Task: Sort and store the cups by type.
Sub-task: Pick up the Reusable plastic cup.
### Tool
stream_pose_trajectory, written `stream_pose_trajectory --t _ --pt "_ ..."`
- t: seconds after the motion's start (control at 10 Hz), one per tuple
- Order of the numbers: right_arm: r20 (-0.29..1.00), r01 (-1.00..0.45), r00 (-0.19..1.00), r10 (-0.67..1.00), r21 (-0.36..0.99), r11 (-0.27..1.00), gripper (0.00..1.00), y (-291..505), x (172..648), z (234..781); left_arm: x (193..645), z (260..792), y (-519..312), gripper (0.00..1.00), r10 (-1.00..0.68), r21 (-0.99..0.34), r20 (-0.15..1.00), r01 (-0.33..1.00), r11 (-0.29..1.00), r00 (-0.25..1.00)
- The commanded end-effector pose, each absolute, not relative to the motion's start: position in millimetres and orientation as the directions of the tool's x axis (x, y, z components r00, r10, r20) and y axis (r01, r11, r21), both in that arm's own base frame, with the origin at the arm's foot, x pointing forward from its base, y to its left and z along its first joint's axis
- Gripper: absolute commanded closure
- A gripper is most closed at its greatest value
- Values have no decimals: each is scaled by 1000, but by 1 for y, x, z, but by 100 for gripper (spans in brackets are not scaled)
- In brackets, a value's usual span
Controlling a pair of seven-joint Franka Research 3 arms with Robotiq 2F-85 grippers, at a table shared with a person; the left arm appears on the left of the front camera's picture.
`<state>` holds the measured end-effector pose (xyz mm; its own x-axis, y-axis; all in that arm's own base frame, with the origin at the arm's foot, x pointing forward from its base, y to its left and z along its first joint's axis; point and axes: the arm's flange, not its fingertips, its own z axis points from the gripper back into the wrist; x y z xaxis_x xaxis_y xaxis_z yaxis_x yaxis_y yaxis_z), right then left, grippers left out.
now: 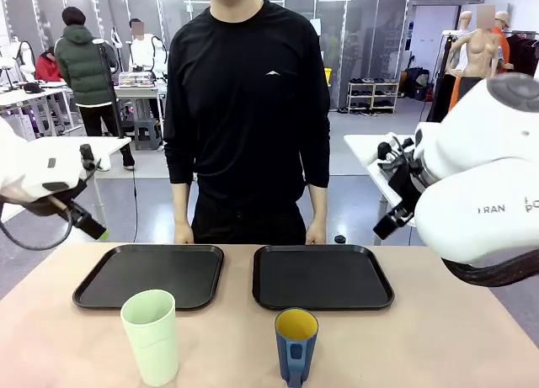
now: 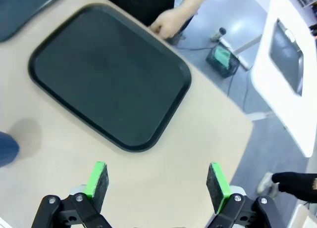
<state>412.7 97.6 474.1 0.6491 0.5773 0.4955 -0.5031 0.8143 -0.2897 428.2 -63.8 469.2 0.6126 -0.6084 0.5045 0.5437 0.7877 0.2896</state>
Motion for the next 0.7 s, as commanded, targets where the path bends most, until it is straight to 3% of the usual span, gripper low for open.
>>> stream_pose_trajectory --t 0.0,0.6 --pt "492 -546 661 567 -204 813 0 90 433 454 458 443 -53 0 -625 292 478 560 775 617" --pt "442 -443 788 430 -79 893 0 61 462 398 457 388 -23 0 -453 152 449 434 888 770"
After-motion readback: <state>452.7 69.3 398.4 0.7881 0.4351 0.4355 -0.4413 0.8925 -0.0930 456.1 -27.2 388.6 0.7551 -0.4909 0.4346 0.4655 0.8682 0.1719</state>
